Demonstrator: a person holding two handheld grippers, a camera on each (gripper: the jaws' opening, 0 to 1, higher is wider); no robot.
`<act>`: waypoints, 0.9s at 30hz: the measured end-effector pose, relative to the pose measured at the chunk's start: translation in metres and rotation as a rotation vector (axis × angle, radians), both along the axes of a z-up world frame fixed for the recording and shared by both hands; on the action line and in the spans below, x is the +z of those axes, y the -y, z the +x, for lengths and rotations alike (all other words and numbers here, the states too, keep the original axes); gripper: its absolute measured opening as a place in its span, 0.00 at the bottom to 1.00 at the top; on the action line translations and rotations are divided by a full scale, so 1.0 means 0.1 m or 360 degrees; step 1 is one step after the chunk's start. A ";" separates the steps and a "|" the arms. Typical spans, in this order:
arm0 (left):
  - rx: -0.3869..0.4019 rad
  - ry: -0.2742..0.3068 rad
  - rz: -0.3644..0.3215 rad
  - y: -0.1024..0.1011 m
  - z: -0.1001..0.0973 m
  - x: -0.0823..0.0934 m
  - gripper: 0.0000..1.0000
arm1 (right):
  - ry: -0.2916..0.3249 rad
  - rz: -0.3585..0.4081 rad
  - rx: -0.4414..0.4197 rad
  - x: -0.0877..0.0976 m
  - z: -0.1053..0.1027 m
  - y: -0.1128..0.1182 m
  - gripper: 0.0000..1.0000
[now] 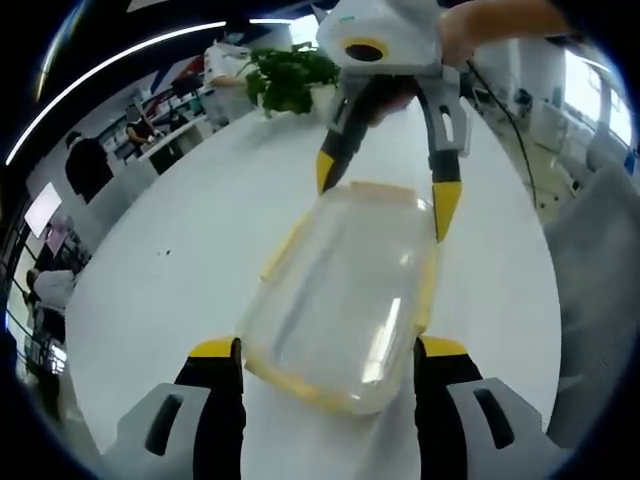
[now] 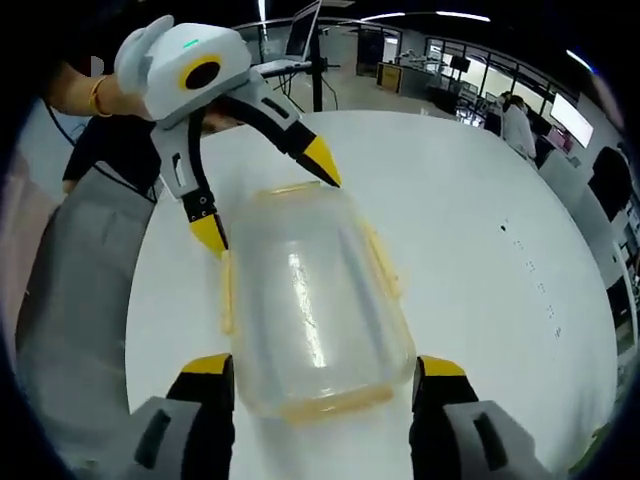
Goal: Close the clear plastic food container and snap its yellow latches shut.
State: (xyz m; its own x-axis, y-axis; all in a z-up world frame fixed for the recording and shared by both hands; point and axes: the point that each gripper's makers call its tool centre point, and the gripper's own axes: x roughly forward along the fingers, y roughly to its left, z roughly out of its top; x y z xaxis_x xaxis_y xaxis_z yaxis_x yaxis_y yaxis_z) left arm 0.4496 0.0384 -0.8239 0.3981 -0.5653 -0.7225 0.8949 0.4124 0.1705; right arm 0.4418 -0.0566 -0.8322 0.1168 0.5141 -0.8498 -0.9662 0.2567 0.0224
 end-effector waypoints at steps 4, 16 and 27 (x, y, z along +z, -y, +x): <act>0.0006 0.0001 -0.0001 -0.06 0.06 0.00 0.67 | 0.0001 0.0005 0.0015 0.00 0.07 -0.07 0.72; 0.0017 0.0026 0.0013 -0.14 0.28 -0.01 0.67 | 0.0005 0.0020 0.0026 0.00 0.28 -0.16 0.72; 0.0013 0.0027 0.0004 -0.18 0.49 -0.01 0.67 | 0.0016 0.0036 0.0021 0.00 0.49 -0.20 0.72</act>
State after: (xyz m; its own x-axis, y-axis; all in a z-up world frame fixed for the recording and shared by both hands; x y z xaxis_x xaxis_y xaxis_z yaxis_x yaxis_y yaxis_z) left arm 0.4985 0.0568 -0.8248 0.4150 -0.5600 -0.7170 0.8885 0.4190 0.1870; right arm 0.4907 -0.0362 -0.8321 0.1184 0.5349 -0.8366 -0.9698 0.2432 0.0183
